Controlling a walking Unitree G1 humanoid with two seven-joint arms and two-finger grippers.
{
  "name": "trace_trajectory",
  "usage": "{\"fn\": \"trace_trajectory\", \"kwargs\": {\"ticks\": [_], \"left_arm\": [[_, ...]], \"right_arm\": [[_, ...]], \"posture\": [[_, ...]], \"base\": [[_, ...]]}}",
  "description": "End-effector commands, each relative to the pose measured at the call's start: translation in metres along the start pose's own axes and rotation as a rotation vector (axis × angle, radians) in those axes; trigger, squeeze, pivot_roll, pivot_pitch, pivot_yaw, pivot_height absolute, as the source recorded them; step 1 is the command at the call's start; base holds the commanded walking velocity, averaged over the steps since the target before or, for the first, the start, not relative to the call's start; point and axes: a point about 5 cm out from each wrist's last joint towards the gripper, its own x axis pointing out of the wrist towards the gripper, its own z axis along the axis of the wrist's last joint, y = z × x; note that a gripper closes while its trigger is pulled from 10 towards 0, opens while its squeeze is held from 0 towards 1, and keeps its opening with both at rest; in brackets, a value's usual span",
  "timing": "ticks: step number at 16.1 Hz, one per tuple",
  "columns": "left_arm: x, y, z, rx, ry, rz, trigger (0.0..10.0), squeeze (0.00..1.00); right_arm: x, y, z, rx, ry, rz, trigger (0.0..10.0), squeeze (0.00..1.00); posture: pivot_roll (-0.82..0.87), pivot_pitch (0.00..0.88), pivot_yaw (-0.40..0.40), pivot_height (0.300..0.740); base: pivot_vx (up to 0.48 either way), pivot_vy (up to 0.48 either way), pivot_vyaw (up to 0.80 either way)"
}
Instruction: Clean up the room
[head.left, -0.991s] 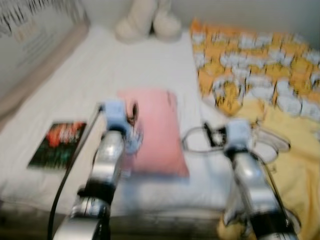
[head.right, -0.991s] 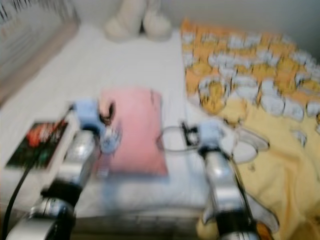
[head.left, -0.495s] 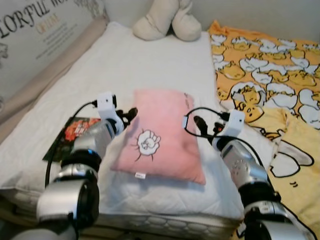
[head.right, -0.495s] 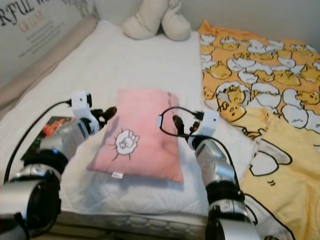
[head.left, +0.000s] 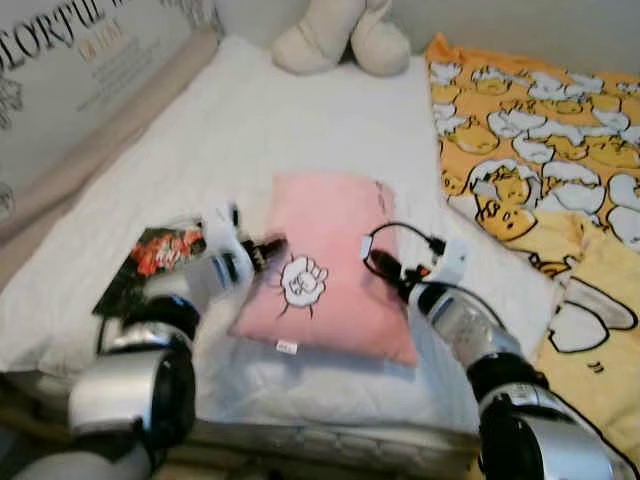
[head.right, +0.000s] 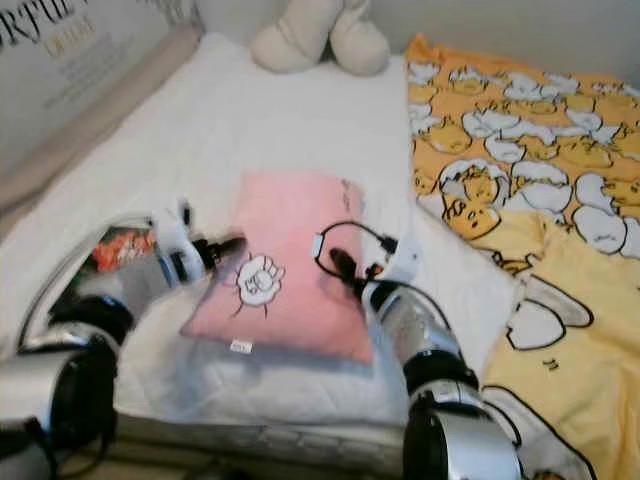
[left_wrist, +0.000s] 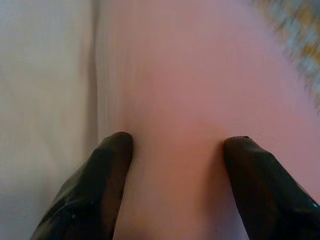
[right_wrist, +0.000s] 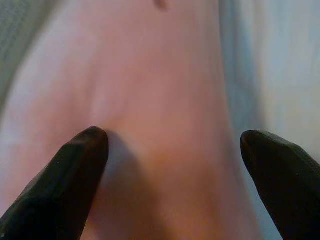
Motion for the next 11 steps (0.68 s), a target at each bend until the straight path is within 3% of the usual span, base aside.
{"fn": "trace_trajectory", "kwargs": {"ticks": [1, 6, 7, 8, 9, 11], "left_arm": [[0.002, -0.001, -0.01, 0.023, 0.055, 0.016, 10.0, 0.0], [0.011, -0.011, -0.039, 0.049, 0.148, 0.038, 10.0, 0.0], [0.012, -0.012, -0.045, 0.033, 0.148, 0.032, 1.8, 0.0], [0.012, -0.012, -0.045, 0.032, 0.144, 0.035, 1.8, 0.0], [0.012, -0.013, -0.044, 0.048, 0.137, 0.037, 0.0, 0.0], [0.013, -0.012, -0.042, 0.168, 0.125, 0.045, 0.0, 0.0]], "right_arm": [[0.003, 0.003, -0.007, 0.013, 0.028, 0.012, 10.0, 0.0], [0.009, 0.013, -0.021, 0.025, 0.082, 0.013, 10.0, 0.0], [0.012, 0.022, -0.023, 0.025, 0.082, 0.043, 0.0, 0.0], [0.013, 0.023, -0.022, 0.023, 0.079, 0.049, 0.0, 0.0], [0.014, 0.024, -0.022, 0.011, 0.078, 0.05, 0.0, 0.0], [0.012, 0.019, -0.023, -0.034, 0.08, 0.043, 0.0, 0.0]], "posture": [[0.02, 0.114, -0.006, 0.74], [0.01, 0.113, -0.005, 0.74], [0.0, 0.111, -0.006, 0.74], [0.0, 0.11, -0.006, 0.74], [0.01, 0.109, -0.009, 0.74], [0.01, 0.107, -0.018, 0.74]], "base": [[0.0, 0.0, 0.0], [0.0, 0.0, 0.0], [0.0, 0.0, 0.0], [0.0, 0.0, 0.0], [0.0, 0.0, 0.0], [0.0, 0.0, 0.0]]}}
